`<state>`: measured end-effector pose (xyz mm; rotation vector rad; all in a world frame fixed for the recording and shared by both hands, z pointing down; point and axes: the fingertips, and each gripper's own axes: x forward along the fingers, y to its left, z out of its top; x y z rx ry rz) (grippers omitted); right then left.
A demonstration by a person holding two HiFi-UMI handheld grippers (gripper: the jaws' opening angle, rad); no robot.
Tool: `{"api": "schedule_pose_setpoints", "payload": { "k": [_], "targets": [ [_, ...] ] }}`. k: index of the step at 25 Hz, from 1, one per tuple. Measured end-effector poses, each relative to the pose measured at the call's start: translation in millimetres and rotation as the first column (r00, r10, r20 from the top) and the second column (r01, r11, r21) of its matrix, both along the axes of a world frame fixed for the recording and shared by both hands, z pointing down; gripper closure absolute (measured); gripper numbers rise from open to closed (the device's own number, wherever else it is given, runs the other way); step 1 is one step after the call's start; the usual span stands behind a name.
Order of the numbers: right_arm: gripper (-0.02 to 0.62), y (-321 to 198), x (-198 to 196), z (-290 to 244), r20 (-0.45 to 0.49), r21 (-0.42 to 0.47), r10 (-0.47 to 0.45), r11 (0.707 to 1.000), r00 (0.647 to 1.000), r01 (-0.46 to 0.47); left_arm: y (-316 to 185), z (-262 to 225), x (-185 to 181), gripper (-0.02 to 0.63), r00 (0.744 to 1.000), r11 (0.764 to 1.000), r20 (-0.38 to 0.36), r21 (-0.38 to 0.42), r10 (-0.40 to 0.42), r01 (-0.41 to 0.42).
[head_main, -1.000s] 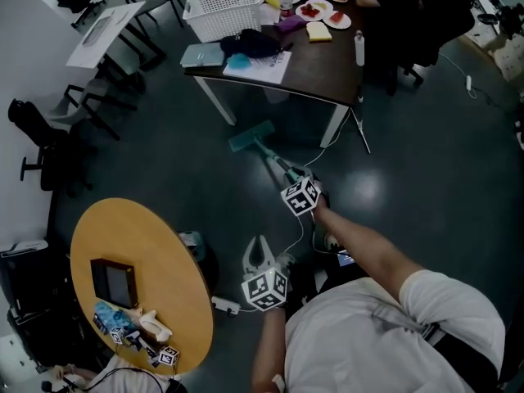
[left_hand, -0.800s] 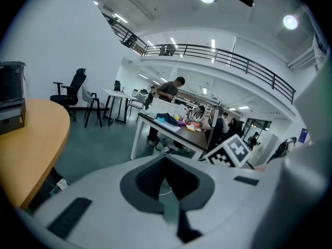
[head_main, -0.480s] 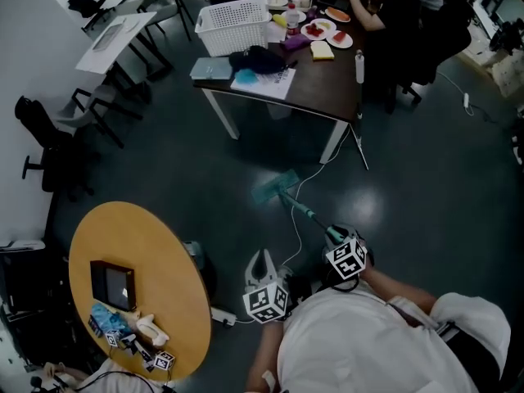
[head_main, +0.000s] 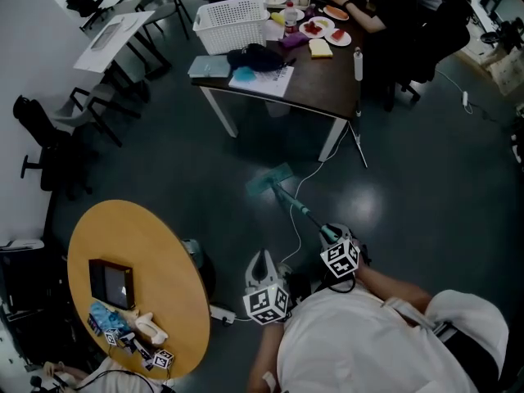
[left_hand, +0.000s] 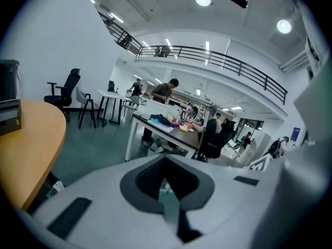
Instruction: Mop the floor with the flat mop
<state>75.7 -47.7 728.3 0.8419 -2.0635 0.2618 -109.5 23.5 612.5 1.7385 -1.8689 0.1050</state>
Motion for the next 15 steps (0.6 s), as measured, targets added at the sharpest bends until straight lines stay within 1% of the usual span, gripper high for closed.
{"api": "schedule_pose_setpoints", "payload": {
  "k": [5,9,12,15],
  "targets": [
    [0.482,-75,-68,28,0.014,0.057,0.002,0.998,1.000,-0.003,8,1,-6,0.601,0.999,0.999,-0.002,-0.017,-0.033,0.033],
    [0.482,-138,-116,57,-0.027,0.055,0.005,0.998,1.000,-0.004,18,2,-12,0.601,0.997,0.997,-0.001,-0.038,-0.073,0.073],
    [0.482,-169,-134,70,-0.059,0.041,0.015,0.999,0.998,-0.013,29,6,-17,0.601,0.994,0.993,0.001,-0.053,-0.108,0.108],
    [0.482,-173,-133,71,-0.069,0.034,0.010,0.999,0.998,-0.008,40,12,-23,0.601,0.990,0.988,-0.002,-0.059,-0.141,0.141]
  ]
}}
